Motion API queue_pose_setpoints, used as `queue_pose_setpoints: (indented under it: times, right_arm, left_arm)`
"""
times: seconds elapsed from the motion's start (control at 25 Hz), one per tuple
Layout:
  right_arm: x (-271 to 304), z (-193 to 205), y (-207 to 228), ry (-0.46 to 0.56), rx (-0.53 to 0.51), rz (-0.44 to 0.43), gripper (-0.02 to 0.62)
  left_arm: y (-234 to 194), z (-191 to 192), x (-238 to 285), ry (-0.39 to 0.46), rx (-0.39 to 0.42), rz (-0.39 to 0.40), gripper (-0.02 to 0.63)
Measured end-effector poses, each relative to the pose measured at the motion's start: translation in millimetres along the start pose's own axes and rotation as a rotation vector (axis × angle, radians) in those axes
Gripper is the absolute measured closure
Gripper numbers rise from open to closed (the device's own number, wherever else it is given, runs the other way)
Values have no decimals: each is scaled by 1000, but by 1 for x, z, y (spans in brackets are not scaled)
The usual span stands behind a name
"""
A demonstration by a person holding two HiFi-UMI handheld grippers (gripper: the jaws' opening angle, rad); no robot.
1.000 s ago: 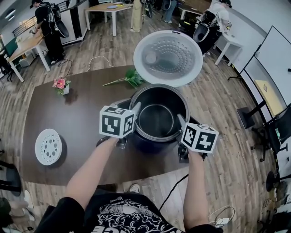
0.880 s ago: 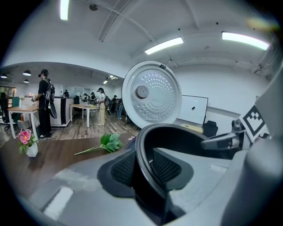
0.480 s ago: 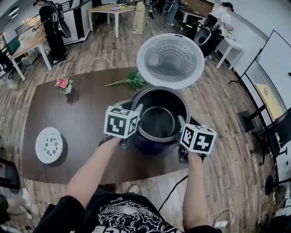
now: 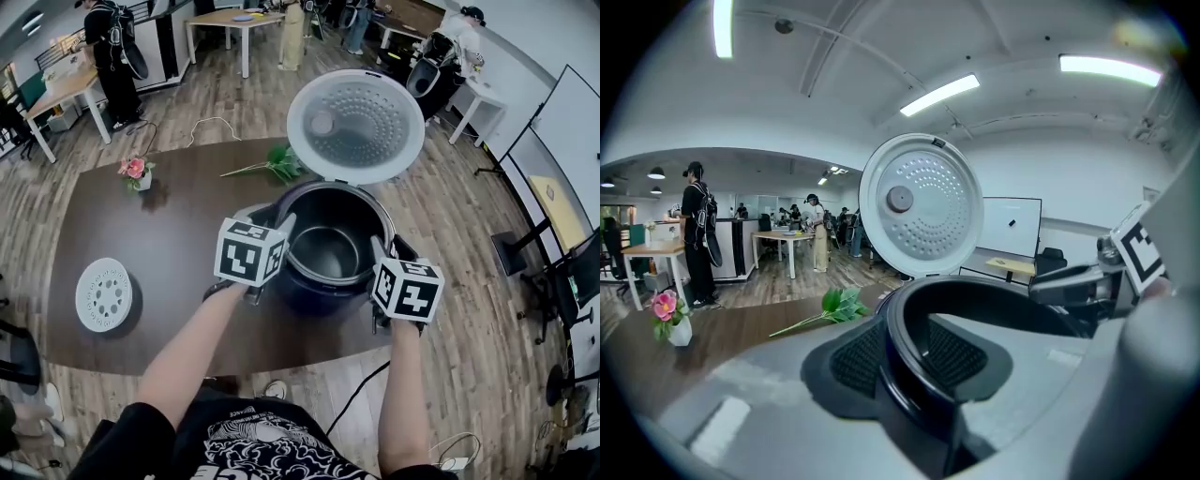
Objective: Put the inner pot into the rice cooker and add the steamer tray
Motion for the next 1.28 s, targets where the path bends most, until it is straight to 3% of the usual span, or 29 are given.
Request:
queue_pose_setpoints:
  times: [0.56,0.92,1.28]
  right_arm:
    - [-1,-62,-95,122,-106,-244,407]
    - [11,-80,-191,138,-179,-417,373]
    - [8,-86,-284,157,-232,-505,346]
  left_arm:
    - [-63,-16,-75,110,-36,-134,434]
    - [-136,4,-159,150,-116,-307,408]
    - [-197,36,-239,179,-184,-403,379]
Point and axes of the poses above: the fingertips, and each gripper's own axes: x forward along the fingers, y to its right, z out of its underside, the point moved 3 cm from there along -x, backward along the fingers, and after that the axes turned 1 degree about z, right-handed, at the moved point
